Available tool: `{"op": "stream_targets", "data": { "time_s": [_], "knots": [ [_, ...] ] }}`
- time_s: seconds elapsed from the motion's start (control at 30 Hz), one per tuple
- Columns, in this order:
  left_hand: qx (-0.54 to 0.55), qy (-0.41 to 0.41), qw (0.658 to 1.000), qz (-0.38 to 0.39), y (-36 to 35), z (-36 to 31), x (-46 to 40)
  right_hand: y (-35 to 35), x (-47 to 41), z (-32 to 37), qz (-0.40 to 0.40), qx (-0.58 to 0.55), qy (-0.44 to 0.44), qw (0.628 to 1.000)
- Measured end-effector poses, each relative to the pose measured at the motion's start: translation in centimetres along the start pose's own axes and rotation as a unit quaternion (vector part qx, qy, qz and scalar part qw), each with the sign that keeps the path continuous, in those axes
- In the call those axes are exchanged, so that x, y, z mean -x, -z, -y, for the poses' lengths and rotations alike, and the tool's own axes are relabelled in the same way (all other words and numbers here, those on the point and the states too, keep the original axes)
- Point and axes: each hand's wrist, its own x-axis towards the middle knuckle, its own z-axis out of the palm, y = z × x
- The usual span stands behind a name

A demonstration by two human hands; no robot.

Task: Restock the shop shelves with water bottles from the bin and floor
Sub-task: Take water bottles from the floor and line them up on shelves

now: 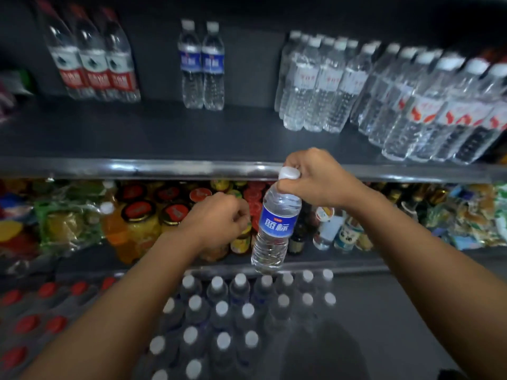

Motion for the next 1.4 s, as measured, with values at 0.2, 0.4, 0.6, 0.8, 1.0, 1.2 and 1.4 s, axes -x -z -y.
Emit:
{"op": "stream_targets", "data": {
  "time_s": [0.2, 0.4, 0.6, 0.8, 1.0, 1.2, 1.4],
  "knots": [
    [-0.049, -0.012, 0.996, -0.078, 8.9, 0.0, -1.4, 5.0, -3.9, 3.8, -0.058, -0.009, 0.009, 0.998],
    [-0.065, -0.004, 0.992, -0.108, 14.4, 0.1, -2.9, 8.2, -8.6, 6.1, -0.136, -0.02, 0.014, 0.99],
    [-0.083, 0.038, 0.987, -0.133, 15.2, 1.6, -6.5, 9.2, -14.8, 4.9, -0.164, -0.03, 0.048, 0.985],
    [-0.11, 0.107, 0.977, -0.147, 13.2, 4.2, -11.7, 8.1, -23.6, 0.6, -0.169, -0.013, 0.083, 0.982],
    [-0.154, 0.138, 0.967, -0.149, 11.2, 5.9, -17.9, 6.3, -32.5, -3.5, -0.174, 0.018, 0.104, 0.979],
    [-0.15, 0.154, 0.964, -0.153, 10.4, 7.6, -21.7, 4.8, -40.0, -5.6, -0.143, 0.017, 0.103, 0.984],
    [-0.16, 0.156, 0.96, -0.169, 9.9, 8.7, -22.5, 3.6, -44.0, -5.7, -0.137, 0.005, 0.09, 0.986]
  ]
}}
